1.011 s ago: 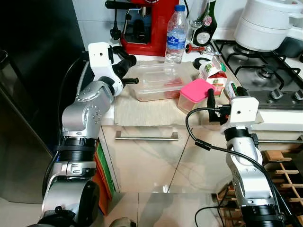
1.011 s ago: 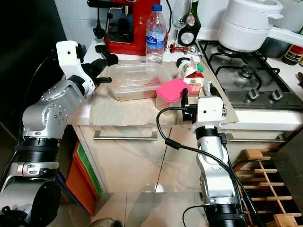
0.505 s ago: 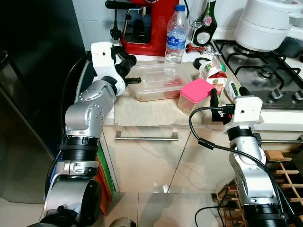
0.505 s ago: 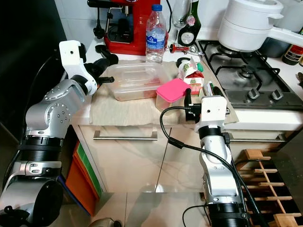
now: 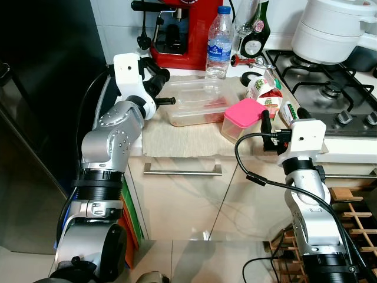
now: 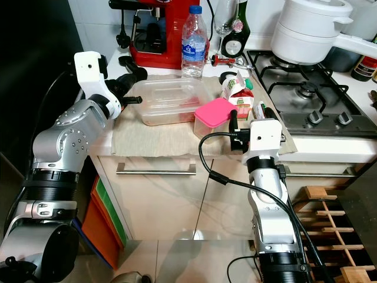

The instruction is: Restocking fridge

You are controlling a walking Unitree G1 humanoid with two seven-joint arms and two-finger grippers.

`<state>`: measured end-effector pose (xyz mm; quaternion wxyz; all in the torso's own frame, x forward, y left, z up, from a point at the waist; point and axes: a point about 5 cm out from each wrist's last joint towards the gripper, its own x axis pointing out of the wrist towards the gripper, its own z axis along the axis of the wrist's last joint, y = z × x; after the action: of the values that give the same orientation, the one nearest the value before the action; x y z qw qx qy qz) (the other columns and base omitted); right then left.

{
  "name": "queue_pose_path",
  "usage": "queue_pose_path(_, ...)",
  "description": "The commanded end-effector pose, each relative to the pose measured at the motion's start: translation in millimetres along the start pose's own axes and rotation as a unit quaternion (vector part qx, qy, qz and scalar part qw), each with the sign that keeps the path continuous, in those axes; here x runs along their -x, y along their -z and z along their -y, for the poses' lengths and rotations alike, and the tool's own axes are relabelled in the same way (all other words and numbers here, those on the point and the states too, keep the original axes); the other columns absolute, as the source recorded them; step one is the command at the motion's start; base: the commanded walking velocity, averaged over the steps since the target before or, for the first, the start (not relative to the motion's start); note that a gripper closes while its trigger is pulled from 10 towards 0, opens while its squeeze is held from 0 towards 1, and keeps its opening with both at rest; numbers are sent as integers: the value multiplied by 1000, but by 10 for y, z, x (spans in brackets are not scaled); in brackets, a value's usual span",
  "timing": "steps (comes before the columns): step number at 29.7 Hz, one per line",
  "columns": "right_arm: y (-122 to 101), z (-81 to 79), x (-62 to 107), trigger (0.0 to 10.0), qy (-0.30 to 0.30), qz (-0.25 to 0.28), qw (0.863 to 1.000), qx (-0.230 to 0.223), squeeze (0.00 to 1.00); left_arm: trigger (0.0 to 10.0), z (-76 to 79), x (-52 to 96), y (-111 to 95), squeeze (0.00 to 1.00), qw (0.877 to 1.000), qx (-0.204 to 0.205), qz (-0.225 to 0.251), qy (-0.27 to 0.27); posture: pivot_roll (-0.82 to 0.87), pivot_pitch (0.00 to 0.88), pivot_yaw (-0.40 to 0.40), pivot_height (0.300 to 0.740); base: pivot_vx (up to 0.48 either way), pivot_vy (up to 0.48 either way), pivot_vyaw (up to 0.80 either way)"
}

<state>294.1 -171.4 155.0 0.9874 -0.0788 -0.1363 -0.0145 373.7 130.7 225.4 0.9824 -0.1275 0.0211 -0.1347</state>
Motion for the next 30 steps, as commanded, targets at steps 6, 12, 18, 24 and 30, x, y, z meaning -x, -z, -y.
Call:
queue_pose_path(6, -20, 2, -42, 10000, 3, 2, 1000, -1, 0, 3686, 18, -26, -89, 0, 1000, -9, 11, 4, 125, 0, -6, 740, 0, 0, 0)
queue_pose_path(12, -24, 2, -47, 10000, 3, 3, 1000, -1, 0, 3686, 17, -31, -94, 0, 1000, -9, 12, 5, 125, 0, -3, 740, 0, 0, 0)
queue_pose_path(18, -25, 10, -57, 10000, 4, 3, 1000, -1, 0, 3686, 25, -40, -96, 0, 1000, -9, 12, 5, 124, 0, -5, 740, 0, 0, 0)
queue_pose_path(24, -23, 17, -60, 10000, 4, 2, 1000, -1, 0, 3686, 31, -45, -95, 0, 1000, -9, 12, 5, 122, 0, -7, 740, 0, 0, 0)
queue_pose_path(30, -21, 21, -60, 10000, 4, 2, 1000, -1, 0, 3686, 34, -48, -93, 0, 1000, -9, 12, 5, 122, 0, -8, 740, 0, 0, 0)
